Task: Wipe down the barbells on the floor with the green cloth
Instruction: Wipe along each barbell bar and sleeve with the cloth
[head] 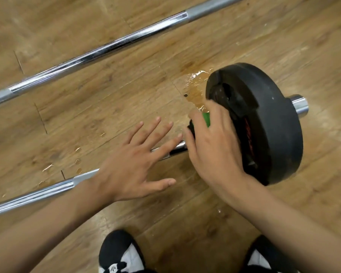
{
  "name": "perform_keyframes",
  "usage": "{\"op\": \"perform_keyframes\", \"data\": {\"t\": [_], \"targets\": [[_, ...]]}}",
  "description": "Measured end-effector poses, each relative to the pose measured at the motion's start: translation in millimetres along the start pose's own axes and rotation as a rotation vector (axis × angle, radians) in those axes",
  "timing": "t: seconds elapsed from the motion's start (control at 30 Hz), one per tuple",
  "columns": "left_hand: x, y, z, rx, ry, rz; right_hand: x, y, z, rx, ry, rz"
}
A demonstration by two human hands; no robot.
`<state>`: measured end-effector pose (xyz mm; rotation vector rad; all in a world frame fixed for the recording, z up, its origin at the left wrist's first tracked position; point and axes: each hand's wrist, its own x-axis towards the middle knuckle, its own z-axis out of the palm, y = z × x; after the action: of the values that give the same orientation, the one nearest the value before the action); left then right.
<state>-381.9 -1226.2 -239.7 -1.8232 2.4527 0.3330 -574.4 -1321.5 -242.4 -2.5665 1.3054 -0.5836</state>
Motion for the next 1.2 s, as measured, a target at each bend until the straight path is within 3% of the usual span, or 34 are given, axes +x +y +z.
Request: {"op": "perform_keyframes", "data": {"t": [0.7,0.83,1.0,1.13,1.2], "targets": [[16,-24,-5,0.022,0.055,-0.028,7,21,41,0.119,0.378,-0.186],[15,-24,-10,-0.101,0.02,0.006,2,5,16,0.247,0.449,-0.214],[40,-22,-54,-0.247,0.108,0.074,-44,0,-68,0.258,0.508,-0.504],[86,4,-98,-0.22,0.248,0.187,-55,70,-100,0.183,0.654,-0.316],[105,22,-112,-0.163,0.287,0.243,-45,118,-90,0.17,0.646,-0.175]]}}
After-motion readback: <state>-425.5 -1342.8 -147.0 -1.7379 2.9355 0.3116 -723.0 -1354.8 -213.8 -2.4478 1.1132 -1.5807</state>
